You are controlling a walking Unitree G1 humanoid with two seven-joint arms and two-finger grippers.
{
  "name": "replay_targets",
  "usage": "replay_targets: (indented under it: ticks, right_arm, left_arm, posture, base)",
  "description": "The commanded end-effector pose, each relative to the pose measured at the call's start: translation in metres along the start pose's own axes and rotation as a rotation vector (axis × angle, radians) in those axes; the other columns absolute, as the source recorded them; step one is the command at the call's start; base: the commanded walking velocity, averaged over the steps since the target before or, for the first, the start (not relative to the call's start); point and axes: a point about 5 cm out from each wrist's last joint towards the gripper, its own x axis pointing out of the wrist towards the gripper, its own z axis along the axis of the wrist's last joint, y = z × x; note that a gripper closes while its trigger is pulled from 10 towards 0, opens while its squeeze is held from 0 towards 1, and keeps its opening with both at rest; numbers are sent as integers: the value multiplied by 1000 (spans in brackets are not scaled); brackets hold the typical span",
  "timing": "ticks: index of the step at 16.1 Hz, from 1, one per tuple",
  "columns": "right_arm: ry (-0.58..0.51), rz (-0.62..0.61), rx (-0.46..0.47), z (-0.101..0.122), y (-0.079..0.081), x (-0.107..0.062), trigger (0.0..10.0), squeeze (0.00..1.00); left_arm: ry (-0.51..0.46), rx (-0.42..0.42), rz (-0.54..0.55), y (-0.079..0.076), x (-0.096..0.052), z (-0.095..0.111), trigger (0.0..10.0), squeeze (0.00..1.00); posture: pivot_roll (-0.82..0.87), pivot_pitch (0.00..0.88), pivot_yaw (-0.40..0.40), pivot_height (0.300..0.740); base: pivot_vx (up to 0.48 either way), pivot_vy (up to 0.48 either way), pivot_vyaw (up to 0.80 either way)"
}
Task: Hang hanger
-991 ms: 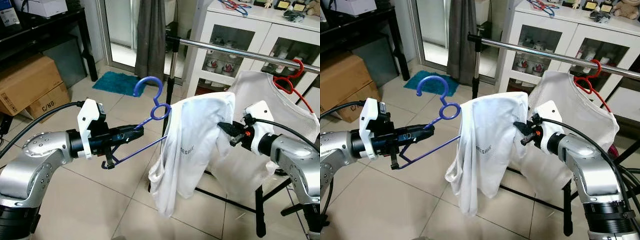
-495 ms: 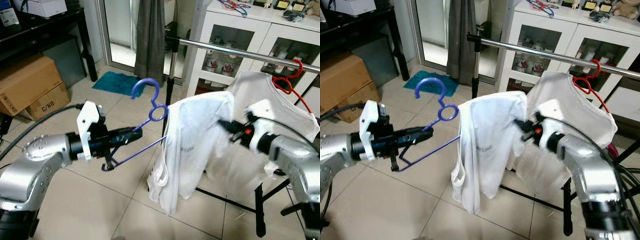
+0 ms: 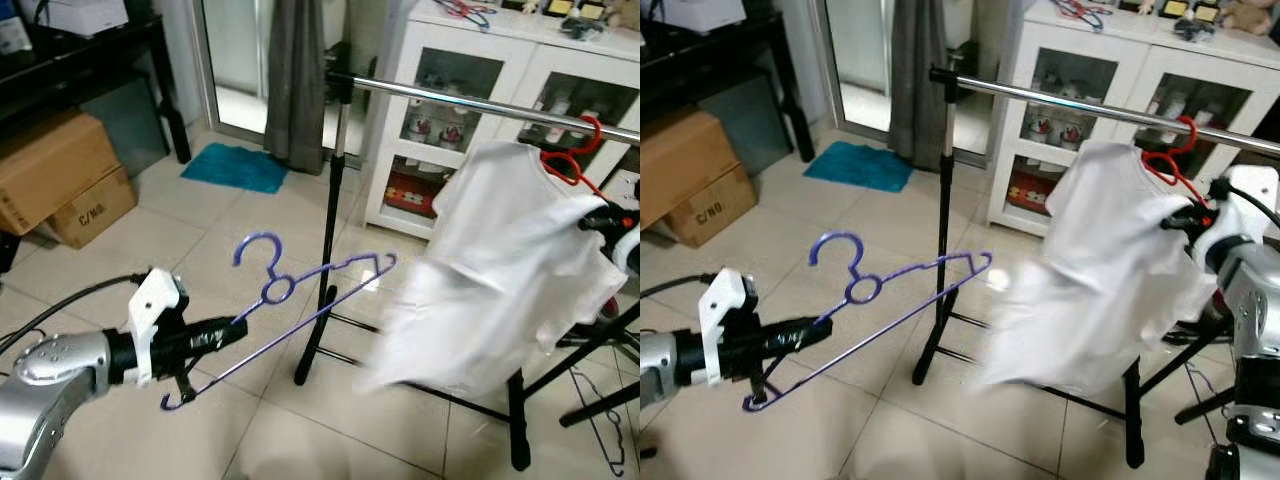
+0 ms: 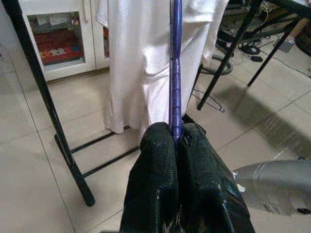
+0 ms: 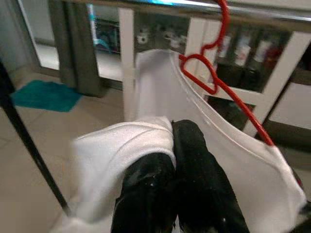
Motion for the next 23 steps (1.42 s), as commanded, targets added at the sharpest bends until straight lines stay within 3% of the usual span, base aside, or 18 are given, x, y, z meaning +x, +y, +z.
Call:
replay_targets:
  ticks: [1,3,5,6,8,10,11,13,14,16,17,19,20,22,23]
  right_arm:
    - [-42,-32,-11,9,-8,-1,0,0]
    - [-16,68,72,-4,8,-4,0,0]
    - [26,221,175,-25,47,-15,0,0]
    - [43,239,174,-36,67,-23,10000,0]
    - [53,246,203,-44,83,-32,10000,0]
    - [4,195,206,-46,107,-51,10000,0]
    - [-28,183,239,-43,111,-55,10000,0]
    - [-67,137,181,-42,119,-63,10000,0]
    - [-61,133,172,-44,125,-65,10000,0]
    - [-32,165,264,-47,136,-66,10000,0]
    - [-28,166,270,-47,137,-66,10000,0]
    - [-5,135,274,-52,136,-65,10000,0]
    - [7,123,258,-54,135,-66,10000,0]
    - [13,91,225,-57,132,-68,10000,0]
    - [15,73,218,-58,129,-69,10000,0]
  left_arm:
    - [3,34,21,-1,-6,4,0,0]
    - [-52,15,90,-1,-8,7,0,0]
    - [-141,17,194,-2,11,15,0,0]
    - [-173,15,313,2,23,16,9686,0]
    - [-198,-16,449,8,33,15,10000,0]
    - [-300,-112,682,15,49,17,10000,0]
    - [-317,-139,709,14,54,16,10000,0]
    - [-400,-124,838,11,61,17,10000,0]
    - [-404,-135,861,7,63,16,10000,0]
    - [-342,-125,931,3,58,13,10000,0]
    - [-318,-121,933,2,56,12,10000,0]
    - [-319,-275,675,-16,55,3,10000,0]
    - [-308,-293,655,-20,54,1,10000,0]
    - [-263,-113,658,-22,54,6,10000,0]
    - [-247,-96,663,-21,56,6,10000,0]
  posture:
    - [13,0,-48,740]
    - [15,0,-54,740]
    - [10,0,-57,740]
    - [8,0,-51,740]
    - [-3,0,-35,740]
    - [-17,0,-18,740]
    - [-21,0,-19,740]
    - [-20,0,-42,740]
    - [-15,0,-54,740]
    - [-2,0,-87,740]
    - [-2,0,-87,740]
    - [13,0,-114,740]
    - [8,1,-113,740]
    - [0,6,-103,740]
    - [-2,8,-92,740]
  base:
    - [0,0,0]
    - [0,0,0]
    - [0,0,0]
    - [0,0,0]
    - [0,0,0]
    - [0,0,-394]
    - [0,0,0]
    - [0,0,0]
    - [0,0,-800]
    - [0,0,-800]
    - [0,0,-800]
    - [0,0,-800]
    - [0,0,-800]
    - [0,0,-800]
    - [0,0,-800]
